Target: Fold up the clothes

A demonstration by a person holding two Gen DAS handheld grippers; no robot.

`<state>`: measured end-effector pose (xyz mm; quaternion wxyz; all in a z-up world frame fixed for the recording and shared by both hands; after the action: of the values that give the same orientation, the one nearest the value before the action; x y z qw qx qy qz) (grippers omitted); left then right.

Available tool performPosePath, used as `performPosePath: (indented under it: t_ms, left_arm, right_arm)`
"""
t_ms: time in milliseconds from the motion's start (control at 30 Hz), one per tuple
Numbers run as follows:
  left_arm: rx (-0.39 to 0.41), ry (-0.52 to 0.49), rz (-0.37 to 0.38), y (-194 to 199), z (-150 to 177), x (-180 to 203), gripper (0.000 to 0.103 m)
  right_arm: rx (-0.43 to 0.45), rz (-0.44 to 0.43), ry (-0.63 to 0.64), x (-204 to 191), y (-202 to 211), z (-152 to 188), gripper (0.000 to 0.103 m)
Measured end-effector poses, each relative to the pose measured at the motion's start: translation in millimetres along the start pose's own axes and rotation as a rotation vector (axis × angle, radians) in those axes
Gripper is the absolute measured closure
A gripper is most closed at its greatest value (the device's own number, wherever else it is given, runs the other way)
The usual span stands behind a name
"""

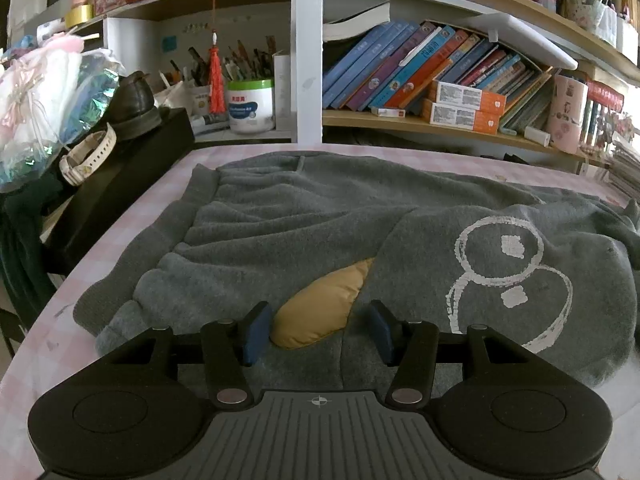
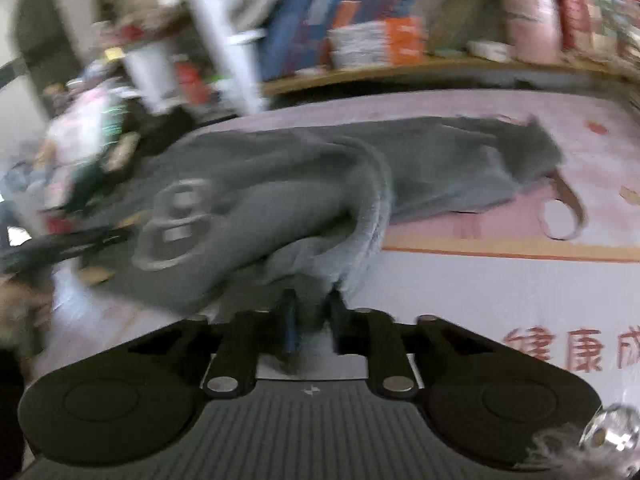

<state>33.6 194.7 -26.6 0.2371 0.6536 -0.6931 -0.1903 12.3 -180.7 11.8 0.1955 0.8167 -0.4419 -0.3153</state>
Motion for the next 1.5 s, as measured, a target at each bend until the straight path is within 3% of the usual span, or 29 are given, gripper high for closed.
performPosePath:
  t_ms: [100,167,333,400,467,533,700,867,967,1167,1267,1400,1500]
  left_arm:
    - [0.000,0.002,-0.003,0.0,-0.1,-0.5,0.050]
    - [0.000,0.004,-0.005,0.0,-0.1,-0.8,0.050]
    - [0.001,0.008,-0.011,-0.1,-0.2,-1.6,0.050]
    - [0.001,0.009,-0.013,-0.1,-0.3,-2.0,0.046]
    - [0.001,0.009,-0.015,-0.1,-0.3,-2.2,0.045]
    - [-0.002,0.004,-0.018,-0.3,-0.3,-1.6,0.045]
    - [-0.002,0.002,-0.028,-0.8,-0.2,-1.4,0.043]
    - [-0.001,0.004,-0.027,-0.3,-0.2,-1.5,0.042]
    - [0.001,0.009,-0.026,0.8,0.2,-2.2,0.042]
    - [0.070,0.028,-0.003,33.3,7.1,-4.3,0.042]
    - [0.107,0.032,-0.048,55.3,4.7,-12.3,0.042]
    - [0.136,0.066,-0.143,74.3,2.2,-29.1,0.042]
    - [0.131,0.120,-0.213,79.0,6.9,-45.0,0.042]
  right_arm:
    - [0.053,-0.128,0.015,0.3,39.6,-2.6,0.095]
    - [0.110,-0.073,0.025,15.1,68.3,-9.3,0.095]
    - [0.165,0.516,0.051,59.8,91.3,-15.8,0.089]
    - [0.198,0.630,0.015,70.5,93.9,-14.6,0.089]
    - [0.230,0.561,-0.021,70.3,96.9,-11.6,0.087]
    - [0.235,0.473,0.009,60.2,92.4,-7.2,0.078]
    - [0.147,0.327,0.097,28.2,55.5,3.4,0.073]
    - [0.034,0.403,0.167,25.7,24.1,18.4,0.074]
    - [-0.044,0.382,0.261,22.1,26.3,26.4,0.075]
    - [-0.127,0.335,0.300,26.8,48.9,35.5,0.075]
    - [-0.042,0.360,0.293,25.9,67.6,23.5,0.073]
    - [0.141,0.282,0.249,18.8,95.9,-3.2,0.073]
    - [0.099,0.290,0.267,18.1,77.7,-1.4,0.073]
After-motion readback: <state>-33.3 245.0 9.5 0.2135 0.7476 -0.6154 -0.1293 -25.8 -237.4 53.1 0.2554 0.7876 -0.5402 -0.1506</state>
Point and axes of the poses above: each gripper's, at about its wrist camera, not at the fingertips, and y roughly against the way its jaws point, x to its right, z to its underside, the point moved 2 cm from there along -y, roughly the way its jaws point, and after that the axes turned 7 degrees about z, right-handed, at the moved point
